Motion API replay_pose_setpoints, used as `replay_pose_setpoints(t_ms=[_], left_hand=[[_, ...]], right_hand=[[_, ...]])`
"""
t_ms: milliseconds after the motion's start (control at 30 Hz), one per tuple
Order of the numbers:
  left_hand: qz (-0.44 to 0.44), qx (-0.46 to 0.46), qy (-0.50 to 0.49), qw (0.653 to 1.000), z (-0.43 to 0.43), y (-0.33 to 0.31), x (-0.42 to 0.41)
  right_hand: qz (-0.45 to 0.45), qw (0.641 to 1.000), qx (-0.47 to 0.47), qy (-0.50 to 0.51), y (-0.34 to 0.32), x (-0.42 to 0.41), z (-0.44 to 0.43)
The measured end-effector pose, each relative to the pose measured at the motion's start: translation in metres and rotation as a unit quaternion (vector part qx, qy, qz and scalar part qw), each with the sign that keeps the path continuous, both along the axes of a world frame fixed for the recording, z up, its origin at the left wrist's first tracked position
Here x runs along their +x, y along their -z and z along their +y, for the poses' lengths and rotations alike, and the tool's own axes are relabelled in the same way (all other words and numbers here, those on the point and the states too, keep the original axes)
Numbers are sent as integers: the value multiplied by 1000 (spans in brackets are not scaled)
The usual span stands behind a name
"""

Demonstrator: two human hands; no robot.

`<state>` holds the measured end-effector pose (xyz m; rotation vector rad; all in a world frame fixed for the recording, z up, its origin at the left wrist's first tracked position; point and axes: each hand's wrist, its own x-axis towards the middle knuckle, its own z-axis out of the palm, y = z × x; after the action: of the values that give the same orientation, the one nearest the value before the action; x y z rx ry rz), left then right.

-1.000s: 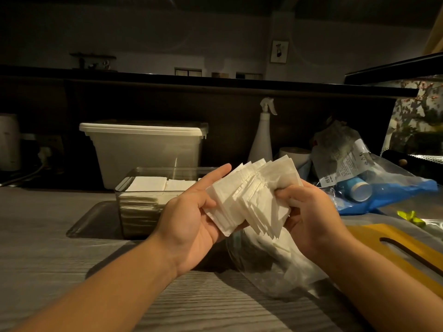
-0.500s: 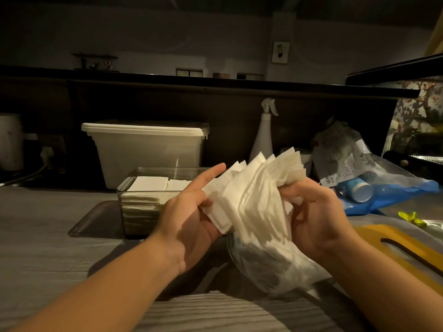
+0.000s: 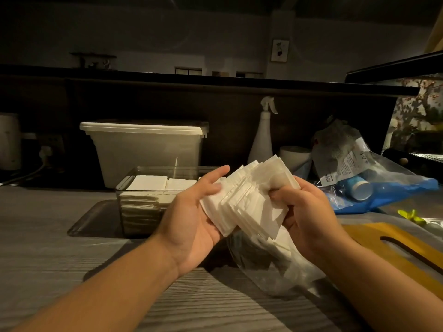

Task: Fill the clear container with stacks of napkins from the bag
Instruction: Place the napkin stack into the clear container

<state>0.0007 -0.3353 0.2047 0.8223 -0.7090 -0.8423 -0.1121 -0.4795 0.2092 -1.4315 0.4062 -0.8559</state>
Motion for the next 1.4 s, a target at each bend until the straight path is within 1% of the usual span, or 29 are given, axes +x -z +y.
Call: replay_pose_setpoints(t_ms=[100, 200, 267, 367, 400, 467, 667, 767, 833, 933, 1033, 1133, 1200, 1233, 1300, 1400], left_hand=[[-43, 19, -30, 998, -2, 2, -2], [-52, 31, -56, 997, -4, 2, -3], [-65, 40, -63, 995, -4, 1, -4], [-88, 57, -66, 992, -3, -1, -4], [-91, 62, -65, 992, -3, -2, -5], [-83, 62, -59, 993, -1, -4, -6], [-25, 34, -31, 999, 0, -5, -3], [-32, 17, -7, 999, 2, -6, -1], [-59, 3, 2, 998, 3, -5, 0], [-140, 19, -49, 989, -1, 0, -1], [-185, 25, -134, 973, -8, 7, -3], [-242, 18, -203, 949, -8, 11, 1], [-287, 35, -212, 934, -2, 8, 5], [-306, 49, -203, 929, 3, 4, 8], [-338, 82, -176, 921, 13, 0, 16], [-367, 122, -160, 908, 33, -1, 25]], right_hand=[[0, 1000, -22, -1, -1, 0, 0], [2, 1000, -8, -13, 0, 0, 0], [1, 999, 25, -29, 0, 1, 0], [-22, 993, 100, -66, 0, 1, -2], [-25, 991, 110, -78, 0, 0, -2], [-25, 991, 103, -84, -1, 0, -2], [-27, 994, 93, -40, 0, 0, -7], [-30, 995, 89, -36, 2, 0, -9], [-35, 995, 85, -37, 5, 2, -9], [-53, 993, 94, -54, 7, 5, -4], [-71, 988, 117, -69, 10, 8, 2], [-88, 983, 131, -92, 11, 9, 8], [-83, 986, 103, -102, 13, 7, 8], [-67, 990, 64, -104, 12, 5, 8], [-25, 992, -17, -120, 14, 1, 10], [43, 982, -97, -157, 16, -1, 21]])
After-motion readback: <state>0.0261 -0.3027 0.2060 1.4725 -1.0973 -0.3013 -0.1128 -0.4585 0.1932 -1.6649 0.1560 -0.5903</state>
